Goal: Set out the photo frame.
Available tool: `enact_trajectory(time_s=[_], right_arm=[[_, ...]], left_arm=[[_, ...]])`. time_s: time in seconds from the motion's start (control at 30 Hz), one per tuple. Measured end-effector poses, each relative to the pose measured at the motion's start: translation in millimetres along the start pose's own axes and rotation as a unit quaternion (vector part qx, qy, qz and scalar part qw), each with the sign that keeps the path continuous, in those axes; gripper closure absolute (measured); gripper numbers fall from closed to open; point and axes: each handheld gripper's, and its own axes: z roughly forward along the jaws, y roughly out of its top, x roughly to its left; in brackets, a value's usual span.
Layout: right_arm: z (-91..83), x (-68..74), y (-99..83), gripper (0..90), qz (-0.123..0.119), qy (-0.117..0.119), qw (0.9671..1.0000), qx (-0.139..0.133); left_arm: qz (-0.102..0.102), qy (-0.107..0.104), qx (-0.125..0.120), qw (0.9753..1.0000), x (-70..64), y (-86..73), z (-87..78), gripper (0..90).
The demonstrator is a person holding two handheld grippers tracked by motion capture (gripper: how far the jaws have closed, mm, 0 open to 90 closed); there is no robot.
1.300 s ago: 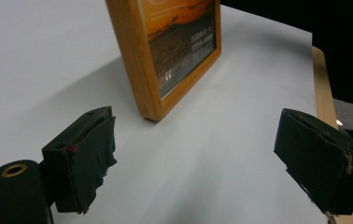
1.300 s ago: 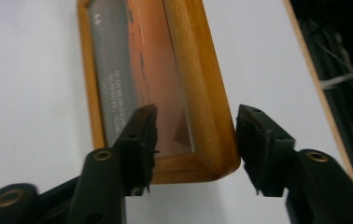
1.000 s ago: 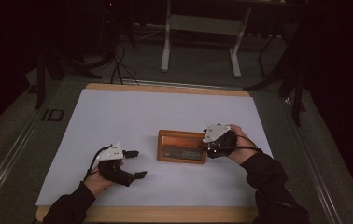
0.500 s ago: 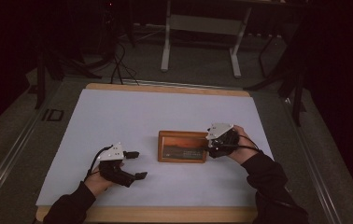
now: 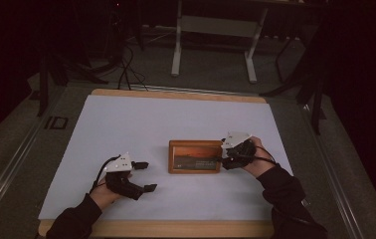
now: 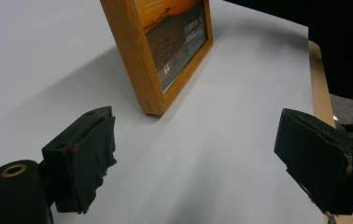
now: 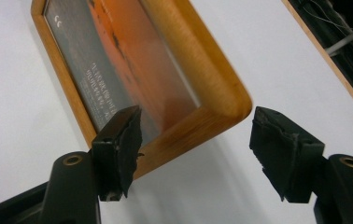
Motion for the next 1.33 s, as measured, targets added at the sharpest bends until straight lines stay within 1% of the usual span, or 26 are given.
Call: enact_trajectory(time_s=[0.13, 0.17, 0.2, 0.23, 0.37, 0.47, 0.5, 0.53, 0.6, 0.67, 0.7, 0.93, 1.0, 1.03, 1.07, 1.1, 1.13, 1.2, 1.23, 1.33], right_arm=[[3.2, 2.9, -9.8, 30.0, 0.029, 0.013, 0.9995, -0.004], [3.7, 3.7, -12.0, 29.2, 0.033, 0.014, 0.9993, -0.007], [3.9, 4.9, -14.0, 27.0, 0.035, 0.02, 0.9992, -0.005], [3.9, 6.2, -16.0, 27.1, 0.038, 0.022, 0.999, -0.007], [3.7, 12.8, -25.3, 25.0, 0.052, 0.024, 0.9982, -0.018], [4.1, 17.7, -35.2, 21.0, 0.073, 0.029, 0.9965, -0.03], [4.0, 19.5, -39.4, 21.4, 0.074, 0.024, 0.9965, -0.03], [4.0, 20.6, -42.6, 21.5, 0.077, 0.024, 0.9963, -0.031], [3.6, 22.5, -47.9, 21.8, 0.087, 0.026, 0.9953, -0.032], [3.5, 24.0, -53.1, 21.9, 0.095, 0.036, 0.9942, -0.035], [3.4, 25.5, -55.3, 22.0, 0.098, 0.035, 0.9939, -0.036], [3.3, 39.3, -65.4, 21.9, 0.104, 0.033, 0.9932, -0.039], [3.3, 39.3, -65.4, 21.9, 0.104, 0.033, 0.9932, -0.039], [1.4, 45.3, -69.3, 21.8, 0.106, 0.033, 0.993, -0.041], [1.4, 45.3, -69.3, 21.8, 0.106, 0.033, 0.993, -0.041], [-0.3, 48.3, -72.0, 20.7, 0.114, 0.036, 0.9918, -0.046], [-0.9, 49.2, -73.4, 20.3, 0.116, 0.039, 0.9912, -0.05], [-1.8, 50.1, -74.7, 20.2, 0.118, 0.04, 0.9909, -0.051], [-2.7, 51.5, -77.2, 19.4, 0.127, 0.042, 0.9896, -0.054], [-3.7, 52.1, -80.4, 19.3, 0.13, 0.044, 0.9892, -0.052]], left_arm=[[0.001, -0.001, 0.0, 1.0, -0.5, -0.1, 0.3, 12.9], [0.0, -0.001, 0.001, 1.0, -0.4, -0.2, 0.3, 12.9], [0.0, -0.001, 0.001, 1.0, -0.5, -0.4, 0.4, 12.9], [0.0, -0.001, 0.001, 1.0, -0.6, -0.5, 0.3, 12.9], [0.001, -0.001, 0.001, 1.0, -0.9, -0.6, -0.1, 12.9], [0.001, -0.001, 0.001, 1.0, -0.8, -0.6, -0.1, 12.8], [0.002, -0.001, 0.001, 1.0, -0.9, -0.6, -0.1, 12.8], [0.002, -0.001, 0.001, 1.0, -0.9, -0.5, -0.1, 12.8], [0.003, -0.001, 0.001, 1.0, -1.0, -0.4, 0.1, 12.7], [0.002, -0.001, 0.001, 1.0, -1.1, -0.5, 0.2, 12.7], [0.002, -0.001, 0.002, 1.0, -1.1, -0.4, 0.2, 12.7], [0.003, 0.0, 0.002, 1.0, -1.2, -0.5, 0.4, 12.7], [0.006, 0.001, 0.003, 1.0, -1.6, -0.5, 0.3, 12.7], [0.008, 0.001, 0.001, 1.0, -2.5, -0.6, 0.1, 12.7], [0.008, 0.001, 0.001, 1.0, -2.5, -0.6, 0.1, 12.7], [0.008, 0.002, 0.0, 1.0, -3.1, -0.5, 0.0, 12.7], [0.008, 0.001, -0.001, 1.0, -3.2, -0.5, -0.1, 12.7], [0.008, 0.001, -0.002, 1.0, -3.3, -0.6, -0.2, 12.7], [0.008, 0.001, -0.002, 1.0, -3.2, -0.7, -0.1, 12.7], [0.008, 0.001, -0.001, 1.0, -3.0, -0.9, 0.4, 12.7]])
